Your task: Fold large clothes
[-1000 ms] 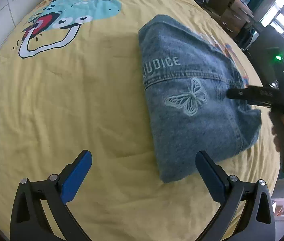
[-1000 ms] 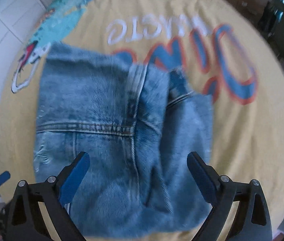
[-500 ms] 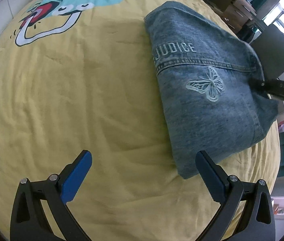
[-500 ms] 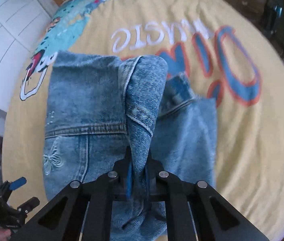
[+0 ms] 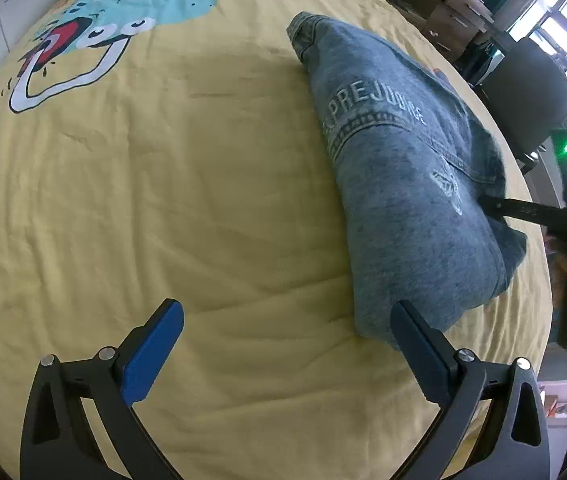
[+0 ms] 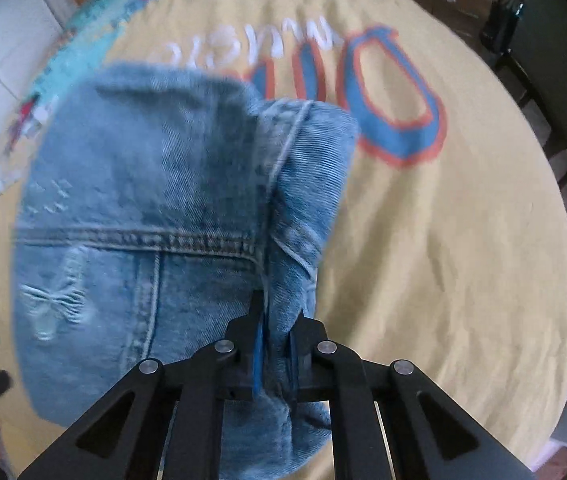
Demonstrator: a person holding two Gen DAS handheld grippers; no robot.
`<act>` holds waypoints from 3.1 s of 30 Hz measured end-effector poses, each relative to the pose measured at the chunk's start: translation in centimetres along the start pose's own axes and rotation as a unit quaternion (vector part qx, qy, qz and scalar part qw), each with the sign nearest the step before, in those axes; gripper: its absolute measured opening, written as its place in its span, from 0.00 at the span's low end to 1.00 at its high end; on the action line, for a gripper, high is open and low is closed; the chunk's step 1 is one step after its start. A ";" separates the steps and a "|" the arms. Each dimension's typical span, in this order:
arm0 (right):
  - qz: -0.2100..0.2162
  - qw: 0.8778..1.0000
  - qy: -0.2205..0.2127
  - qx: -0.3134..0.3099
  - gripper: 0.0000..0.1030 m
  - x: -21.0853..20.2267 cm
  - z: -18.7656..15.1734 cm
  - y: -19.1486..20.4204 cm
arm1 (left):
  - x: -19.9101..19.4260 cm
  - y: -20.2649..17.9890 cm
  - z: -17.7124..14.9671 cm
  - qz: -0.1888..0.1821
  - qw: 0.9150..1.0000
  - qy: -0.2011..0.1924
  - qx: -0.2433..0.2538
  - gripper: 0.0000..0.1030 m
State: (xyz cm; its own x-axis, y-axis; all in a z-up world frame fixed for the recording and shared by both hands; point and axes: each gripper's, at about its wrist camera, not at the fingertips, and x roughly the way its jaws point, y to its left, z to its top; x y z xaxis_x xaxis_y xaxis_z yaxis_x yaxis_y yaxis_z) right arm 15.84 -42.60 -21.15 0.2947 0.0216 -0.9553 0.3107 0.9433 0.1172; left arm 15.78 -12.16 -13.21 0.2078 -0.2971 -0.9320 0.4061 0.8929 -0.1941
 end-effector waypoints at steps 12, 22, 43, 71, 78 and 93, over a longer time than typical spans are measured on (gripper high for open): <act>0.009 1.000 -0.014 0.020 0.78 -1.8 0.6 -0.3 | 0.5 -0.6 2.6 0.009 1.000 -0.008 -0.009 0.99; 0.046 0.998 -0.036 0.004 1.00 -2.3 0.9 0.6 | 3.7 -4.0 9.8 -0.034 0.999 0.006 -0.009 0.99; 0.129 0.992 0.005 0.005 0.99 4.0 -0.8 -0.3 | 10.9 -5.3 7.7 -0.046 0.998 0.045 -0.004 1.00; 0.104 0.994 0.004 -0.027 0.18 -2.2 0.9 5.0 | 4.4 -10.0 6.3 -0.069 0.996 0.010 0.064 0.39; 0.139 0.989 -0.022 -0.056 0.17 -4.8 0.6 10.6 | -0.1 -6.2 6.3 -0.059 0.997 -0.022 0.049 0.38; 0.134 0.987 0.005 -0.090 0.19 0.6 -2.6 21.6 | 3.0 2.9 1.0 -0.050 0.998 0.003 -0.036 0.46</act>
State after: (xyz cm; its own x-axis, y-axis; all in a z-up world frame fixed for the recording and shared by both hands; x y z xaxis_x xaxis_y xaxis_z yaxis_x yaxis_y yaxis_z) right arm 20.38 -21.37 -19.92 0.3355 0.2807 -0.8992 0.0564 0.9469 0.3166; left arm 18.45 -10.74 -16.28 0.1630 -0.3844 -0.9087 0.3587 0.8811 -0.3083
